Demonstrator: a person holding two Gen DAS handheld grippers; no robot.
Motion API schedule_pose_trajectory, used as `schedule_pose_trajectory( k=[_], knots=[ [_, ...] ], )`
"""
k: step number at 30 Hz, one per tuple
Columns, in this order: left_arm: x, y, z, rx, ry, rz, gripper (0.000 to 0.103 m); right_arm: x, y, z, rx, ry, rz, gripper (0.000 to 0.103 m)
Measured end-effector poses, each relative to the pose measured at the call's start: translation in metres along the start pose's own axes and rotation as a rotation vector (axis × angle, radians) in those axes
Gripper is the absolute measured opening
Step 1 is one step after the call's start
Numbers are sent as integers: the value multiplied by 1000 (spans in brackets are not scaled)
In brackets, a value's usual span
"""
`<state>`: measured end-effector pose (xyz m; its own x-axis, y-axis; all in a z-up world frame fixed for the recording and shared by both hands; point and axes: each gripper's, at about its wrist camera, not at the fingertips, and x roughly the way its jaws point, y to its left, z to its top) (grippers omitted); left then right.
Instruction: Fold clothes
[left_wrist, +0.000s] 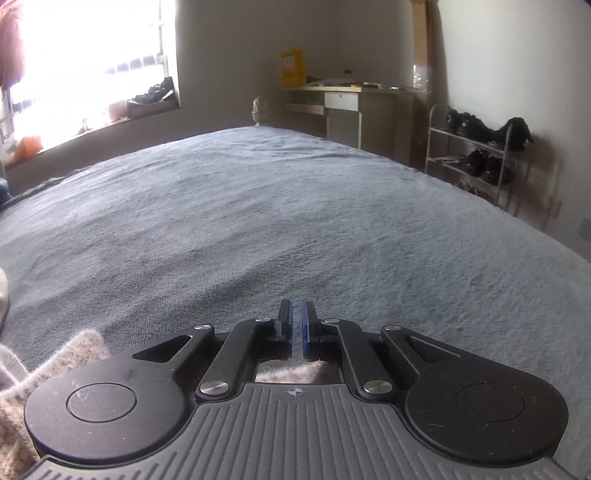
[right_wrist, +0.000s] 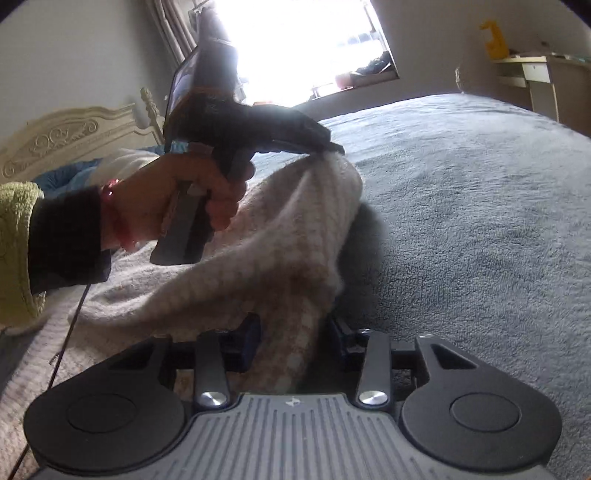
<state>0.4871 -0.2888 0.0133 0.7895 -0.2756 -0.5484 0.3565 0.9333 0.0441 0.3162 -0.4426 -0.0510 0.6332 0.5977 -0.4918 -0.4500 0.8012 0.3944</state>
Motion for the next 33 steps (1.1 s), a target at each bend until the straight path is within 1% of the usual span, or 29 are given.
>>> schedule_pose_trajectory(
  k=[1, 2, 3, 4, 6, 8, 10, 11, 12, 14, 17, 18, 20, 22, 23, 25, 28, 29, 30, 31, 33],
  knots=[
    [-11, -1, 0, 7, -6, -30, 6, 1, -6, 1, 36, -2, -5, 28],
    [-21, -3, -1, 18, -10, -60, 7, 1, -11, 2, 60, -2, -10, 24],
    [-33, -5, -2, 37, -9, -90, 14, 2, -13, 2, 62, 4, -17, 23],
    [-46, -7, -4, 60, -1, -118, 22, 2, -13, 2, 52, 10, -31, 18],
    [-68, -14, -11, 115, 28, -171, 26, -1, -8, 0, 13, 13, -66, 17],
    [-87, -24, -24, 192, 68, -229, 29, -3, -11, -1, 22, 13, -69, 17],
    [-104, -38, -43, 309, 93, -276, 36, -4, -14, -1, 33, 14, -61, 17],
    [-112, -46, -53, 382, 97, -293, 37, -4, -14, 0, 34, 14, -60, 17],
    [-118, -56, -65, 469, 89, -297, 39, -4, -15, 0, 39, 14, -56, 17],
    [-126, -72, -88, 635, 78, -275, 40, -4, -17, 0, 49, 13, -49, 17],
    [-130, -76, -110, 739, 93, -206, 40, -4, -21, 0, 72, 10, -29, 17],
    [-133, -74, -115, 752, 102, -189, 40, -3, -23, 0, 78, 10, -23, 17],
    [-147, -48, -110, 660, 139, -165, 40, -4, -24, -2, 84, 10, -16, 17],
    [-167, -11, -102, 521, 174, -108, 42, -5, -24, -2, 83, 9, -15, 17],
    [-177, 10, -99, 426, 198, -72, 44, -4, -24, -2, 82, 9, -16, 17],
    [-198, 54, -102, 212, 244, -15, 54, -4, -25, -2, 82, 9, -15, 17],
    [-226, 119, -117, -122, 304, 57, 56, -5, -26, -3, 90, 7, -9, 17],
    [-231, 134, -125, -212, 313, 76, 57, -5, -26, -3, 92, 6, -8, 17],
    [-233, 149, -134, -300, 321, 89, 57, -5, -26, -3, 93, 4, -7, 17],
    [-232, 162, -142, -386, 330, 86, 57, -5, -26, -3, 95, 2, -5, 18],
    [-228, 178, -157, -540, 341, 53, 57, -6, -26, -5, 101, -5, -2, 18]
  ],
)
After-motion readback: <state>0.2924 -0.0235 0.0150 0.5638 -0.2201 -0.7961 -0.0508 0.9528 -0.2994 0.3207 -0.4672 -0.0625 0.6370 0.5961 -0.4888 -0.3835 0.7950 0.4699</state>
